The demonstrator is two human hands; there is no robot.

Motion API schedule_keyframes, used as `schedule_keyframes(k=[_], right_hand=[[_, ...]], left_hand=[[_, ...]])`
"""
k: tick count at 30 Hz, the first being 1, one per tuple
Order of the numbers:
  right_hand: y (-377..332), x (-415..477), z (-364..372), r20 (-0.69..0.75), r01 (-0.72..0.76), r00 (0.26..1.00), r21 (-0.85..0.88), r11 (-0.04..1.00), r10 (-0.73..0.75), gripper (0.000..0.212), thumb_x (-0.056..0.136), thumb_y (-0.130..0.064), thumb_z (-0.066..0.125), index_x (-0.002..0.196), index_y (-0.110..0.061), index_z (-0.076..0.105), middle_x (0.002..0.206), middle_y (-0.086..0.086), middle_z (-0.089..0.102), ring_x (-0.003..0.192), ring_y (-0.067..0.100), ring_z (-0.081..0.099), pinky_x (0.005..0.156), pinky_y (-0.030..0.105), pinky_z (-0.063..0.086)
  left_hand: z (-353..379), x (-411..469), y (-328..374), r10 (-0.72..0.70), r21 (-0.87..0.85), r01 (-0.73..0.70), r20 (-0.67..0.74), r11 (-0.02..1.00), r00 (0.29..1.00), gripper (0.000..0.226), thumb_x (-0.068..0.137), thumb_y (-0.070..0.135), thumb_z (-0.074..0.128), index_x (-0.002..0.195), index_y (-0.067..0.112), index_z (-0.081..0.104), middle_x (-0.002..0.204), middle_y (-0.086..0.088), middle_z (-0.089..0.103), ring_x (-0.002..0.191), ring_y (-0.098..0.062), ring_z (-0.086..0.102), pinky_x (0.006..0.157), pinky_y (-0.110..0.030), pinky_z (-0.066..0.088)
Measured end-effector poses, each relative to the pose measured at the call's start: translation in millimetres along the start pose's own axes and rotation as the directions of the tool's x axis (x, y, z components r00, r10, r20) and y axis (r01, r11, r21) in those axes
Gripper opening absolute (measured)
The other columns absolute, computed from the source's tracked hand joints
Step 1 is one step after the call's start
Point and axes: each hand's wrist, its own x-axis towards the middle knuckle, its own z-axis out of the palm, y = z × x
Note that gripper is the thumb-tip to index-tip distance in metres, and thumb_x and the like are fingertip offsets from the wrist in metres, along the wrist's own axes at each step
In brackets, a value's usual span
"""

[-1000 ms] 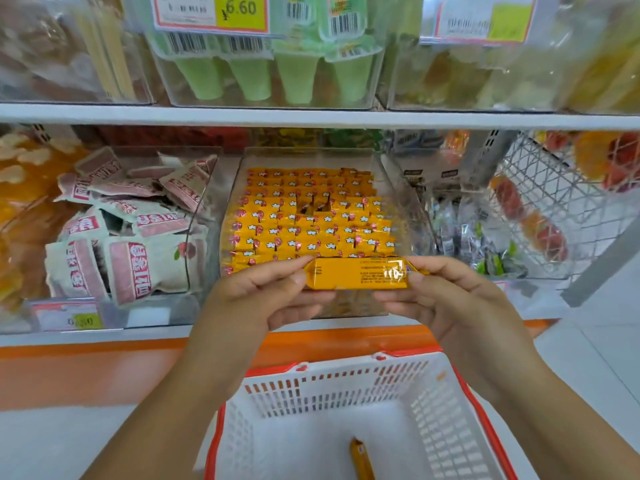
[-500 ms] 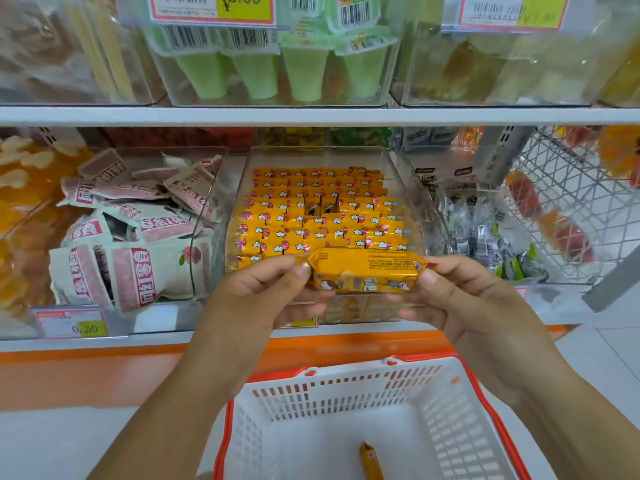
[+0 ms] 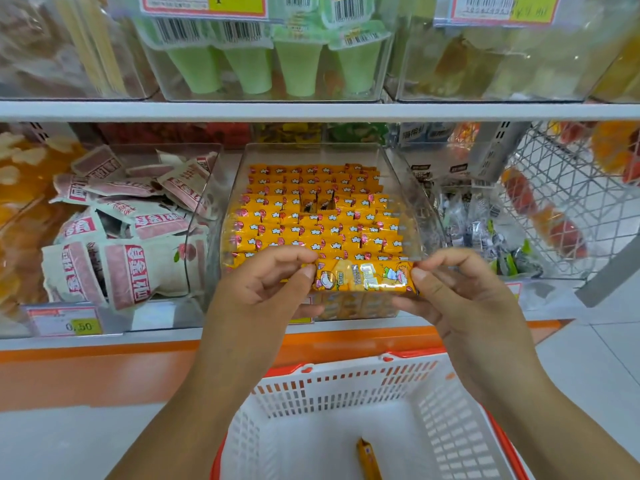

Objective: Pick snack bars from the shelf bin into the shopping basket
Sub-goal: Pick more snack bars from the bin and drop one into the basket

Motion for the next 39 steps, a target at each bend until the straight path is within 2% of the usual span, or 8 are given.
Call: schedule_keyframes(k=[3, 7, 9, 13, 21, 27, 34, 39], right_hand=[[2.6, -2.0, 1.2, -0.007, -0.005, 1.000, -0.053, 0.999, 0.004, 0.028, 0.090, 0.000, 0.057, 0.075, -0.020, 0.070, 0.099, 0.006, 0.075, 0.076, 0.027, 0.074, 0.077, 0.034, 0.061], [1.8, 0.6, 0.3, 0.015, -0.029, 0.999, -0.059, 0.998, 0.030, 0.032, 0.092, 0.002, 0.054, 0.083, -0.021, 0.074, 0.093, 0.005, 0.075, 0.076, 0.024, 0.073, 0.086, 0.040, 0.058], [1.9, 2.6, -3.4, 0.072, -0.050, 0.996, -0.039, 0.998, 0.052, 0.013, 0.083, -0.012, 0.069, 0.094, -0.017, 0.073, 0.094, 0.008, 0.075, 0.082, 0.025, 0.073, 0.087, 0.038, 0.058], [2.1, 4.7, -7.8, 0.122, -0.051, 0.991, -0.056, 0.997, 0.057, 0.058, 0.047, -0.050, 0.092, 0.096, -0.024, 0.075, 0.101, 0.013, 0.075, 0.088, 0.028, 0.073, 0.083, 0.031, 0.058], [-4.3, 5.3, -3.7, 0.119, -0.117, 0.988, 0.139, 0.983, 0.101, 0.036, 0.061, -0.022, 0.071, 0.093, -0.006, 0.073, 0.095, 0.022, 0.073, 0.084, 0.033, 0.074, 0.067, 0.025, 0.059], [-11.5, 6.6, -11.0, 0.190, -0.152, 0.974, 0.141, 0.978, 0.124, 0.053, 0.058, -0.012, 0.070, 0.110, -0.002, 0.067, 0.088, 0.021, 0.072, 0.091, 0.035, 0.073, 0.072, 0.026, 0.059], [-6.4, 11.3, -13.5, 0.144, -0.022, 0.989, -0.057, 0.998, 0.030, 0.040, 0.055, -0.049, 0.088, 0.079, -0.021, 0.073, 0.100, 0.013, 0.075, 0.090, 0.029, 0.072, 0.076, 0.028, 0.057], [-2.9, 7.8, -6.1, 0.157, -0.014, 0.987, -0.023, 1.000, 0.018, 0.016, 0.063, -0.039, 0.077, 0.068, -0.026, 0.070, 0.095, 0.010, 0.075, 0.089, 0.027, 0.073, 0.081, 0.030, 0.058]], left_hand=[[-0.8, 0.7, -1.3, 0.002, 0.006, -0.001, -0.011, 1.000, 1.000, 0.024, 0.091, 0.008, 0.063, 0.091, 0.030, 0.073, 0.094, 0.010, 0.076, 0.073, -0.018, 0.074, 0.060, -0.020, 0.057], [-1.6, 4.3, -2.4, -0.021, -0.041, 0.020, -0.034, 0.999, 0.999, 0.022, 0.088, 0.009, 0.065, 0.084, 0.029, 0.075, 0.085, 0.001, 0.076, 0.073, -0.023, 0.074, 0.063, -0.023, 0.059], [-4.1, 5.9, -1.3, -0.059, -0.103, 0.060, 0.009, 0.993, 0.998, 0.015, 0.078, 0.016, 0.068, 0.088, 0.026, 0.075, 0.084, 0.000, 0.077, 0.075, -0.021, 0.075, 0.065, -0.022, 0.059], [-8.3, 8.0, 0.6, -0.096, -0.083, 0.103, 0.082, 0.991, 0.992, 0.032, 0.065, 0.019, 0.070, 0.098, 0.020, 0.071, 0.091, -0.002, 0.078, 0.081, -0.021, 0.075, 0.067, -0.020, 0.058], [-8.5, 6.9, 0.3, -0.122, -0.083, 0.130, 0.092, 0.988, 0.988, 0.017, 0.090, 0.004, 0.059, 0.097, 0.012, 0.073, 0.083, -0.010, 0.077, 0.081, -0.020, 0.075, 0.067, -0.017, 0.057], [-16.9, 8.7, 2.2, -0.135, -0.137, 0.155, 0.149, 0.978, 0.980, 0.032, 0.087, -0.005, 0.059, 0.103, 0.020, 0.071, 0.091, -0.007, 0.077, 0.089, -0.020, 0.075, 0.072, -0.018, 0.057], [-10.2, 9.5, -2.2, -0.137, -0.062, 0.142, 0.081, 0.988, 0.987, 0.007, 0.086, 0.009, 0.063, 0.085, 0.012, 0.069, 0.086, 0.000, 0.077, 0.080, -0.017, 0.075, 0.068, -0.018, 0.057], [0.8, 6.8, -3.0, -0.166, -0.115, 0.177, 0.098, 0.977, 0.981, 0.012, 0.098, 0.008, 0.049, 0.088, 0.003, 0.053, 0.090, -0.004, 0.076, 0.087, -0.020, 0.075, 0.087, -0.036, 0.058]])
